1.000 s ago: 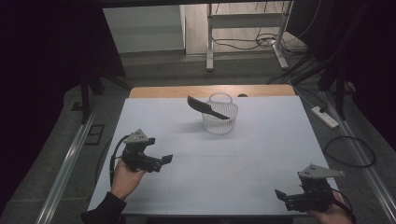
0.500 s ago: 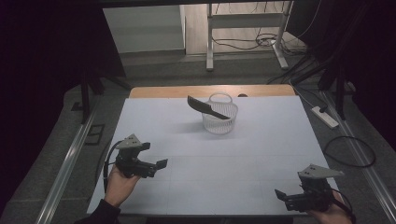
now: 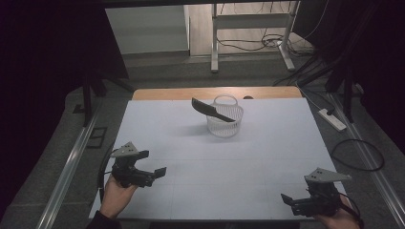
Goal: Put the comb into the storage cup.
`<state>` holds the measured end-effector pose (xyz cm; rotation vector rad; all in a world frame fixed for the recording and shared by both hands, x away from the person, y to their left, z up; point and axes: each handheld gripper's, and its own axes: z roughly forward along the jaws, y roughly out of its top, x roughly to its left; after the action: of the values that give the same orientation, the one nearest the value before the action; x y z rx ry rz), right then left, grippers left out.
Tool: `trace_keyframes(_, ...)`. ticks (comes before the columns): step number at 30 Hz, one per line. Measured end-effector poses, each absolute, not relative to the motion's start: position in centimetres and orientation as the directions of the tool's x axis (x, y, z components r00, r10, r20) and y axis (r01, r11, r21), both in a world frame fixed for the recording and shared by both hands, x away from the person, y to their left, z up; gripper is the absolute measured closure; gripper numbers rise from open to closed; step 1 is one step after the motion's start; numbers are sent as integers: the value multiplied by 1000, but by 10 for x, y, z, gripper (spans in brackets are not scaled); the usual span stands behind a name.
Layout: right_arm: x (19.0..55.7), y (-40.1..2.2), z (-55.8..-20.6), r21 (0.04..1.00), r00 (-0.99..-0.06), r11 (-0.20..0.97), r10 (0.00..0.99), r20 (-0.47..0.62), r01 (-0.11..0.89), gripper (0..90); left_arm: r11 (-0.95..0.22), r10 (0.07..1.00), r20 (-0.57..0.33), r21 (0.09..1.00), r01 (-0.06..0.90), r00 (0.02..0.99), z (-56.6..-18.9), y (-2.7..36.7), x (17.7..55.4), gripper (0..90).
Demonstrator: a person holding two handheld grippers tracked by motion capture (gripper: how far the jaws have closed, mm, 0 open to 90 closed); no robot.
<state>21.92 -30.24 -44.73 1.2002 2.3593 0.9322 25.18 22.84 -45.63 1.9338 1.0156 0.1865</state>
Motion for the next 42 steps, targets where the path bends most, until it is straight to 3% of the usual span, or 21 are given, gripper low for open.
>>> trace_keyframes(42, 220, -302, -448, 679, -585, 432, 811, -5, 594, 0, -215, 778, -253, 752, 623, 575, -459, 263, 204, 0)
